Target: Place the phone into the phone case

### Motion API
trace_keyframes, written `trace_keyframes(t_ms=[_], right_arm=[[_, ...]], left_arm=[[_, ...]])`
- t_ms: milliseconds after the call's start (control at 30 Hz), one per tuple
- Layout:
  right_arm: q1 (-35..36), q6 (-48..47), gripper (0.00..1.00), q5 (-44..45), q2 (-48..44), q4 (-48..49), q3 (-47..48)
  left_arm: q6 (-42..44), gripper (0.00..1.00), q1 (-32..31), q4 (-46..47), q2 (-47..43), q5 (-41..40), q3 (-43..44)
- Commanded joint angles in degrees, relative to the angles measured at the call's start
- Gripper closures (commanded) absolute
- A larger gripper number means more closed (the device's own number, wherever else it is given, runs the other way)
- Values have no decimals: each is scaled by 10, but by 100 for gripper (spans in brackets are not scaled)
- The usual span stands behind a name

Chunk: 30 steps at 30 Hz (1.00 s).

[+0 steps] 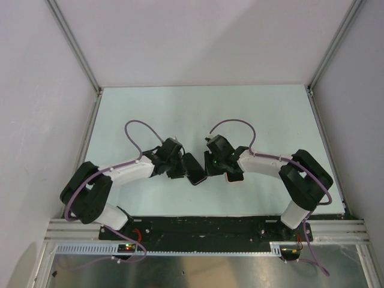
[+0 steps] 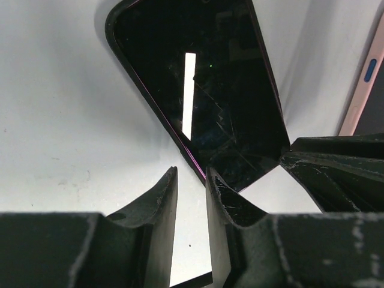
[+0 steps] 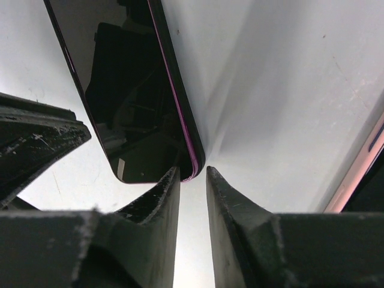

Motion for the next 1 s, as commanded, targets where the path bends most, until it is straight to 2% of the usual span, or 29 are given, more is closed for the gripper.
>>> trace_keyframes(t_ms=[0,600,800,967], right_arm=[[6,-8,74,27,18,-5,32],[53,-8,92,26,88,-44,38],[84,3,94,37,125,-50,38],[111,13,94,83,155,-67,38]], left_arm=[[-10,70,-9,17,13,-13,17],[-21,72,-23,37,57,-1,16],[-23,73,-24,42,64,2,12],[-24,73,-24,44,65,4,9]])
